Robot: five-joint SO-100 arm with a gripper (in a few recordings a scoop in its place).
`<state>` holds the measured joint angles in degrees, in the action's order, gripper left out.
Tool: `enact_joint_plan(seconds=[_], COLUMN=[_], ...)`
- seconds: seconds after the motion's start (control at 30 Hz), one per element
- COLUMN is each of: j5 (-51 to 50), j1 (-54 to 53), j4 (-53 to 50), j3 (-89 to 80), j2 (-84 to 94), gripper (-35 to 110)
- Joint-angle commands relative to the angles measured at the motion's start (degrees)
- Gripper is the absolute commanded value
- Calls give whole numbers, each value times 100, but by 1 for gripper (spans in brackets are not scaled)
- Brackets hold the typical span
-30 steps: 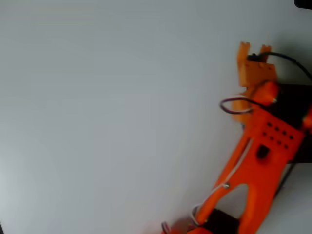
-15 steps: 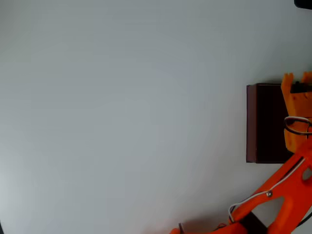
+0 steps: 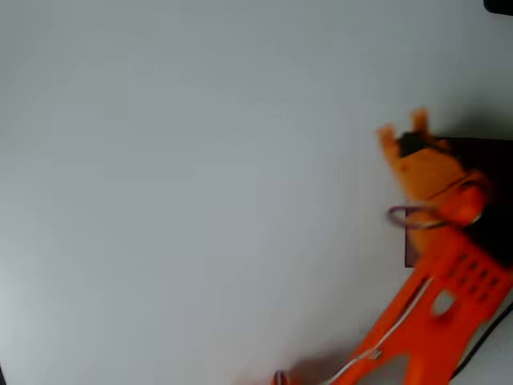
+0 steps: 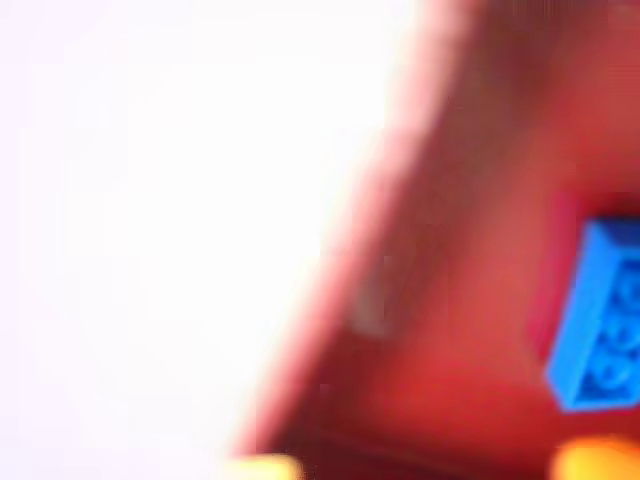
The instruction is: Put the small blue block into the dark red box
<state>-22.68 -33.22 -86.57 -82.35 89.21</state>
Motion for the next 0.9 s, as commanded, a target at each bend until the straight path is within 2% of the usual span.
enact_joint_plan(seconds=[0.0, 0.2, 0.37, 0.6, 0.87], j5=[167, 1125, 1380, 2039, 2294], j1=[413, 1925, 3463, 5273, 6530], j4=[431, 483, 413, 308, 844], j3=[-2224, -4351, -5924, -7348, -8525], j2=[2856, 6521, 9325, 10301, 10318], gripper=[8, 0, 0, 0, 0])
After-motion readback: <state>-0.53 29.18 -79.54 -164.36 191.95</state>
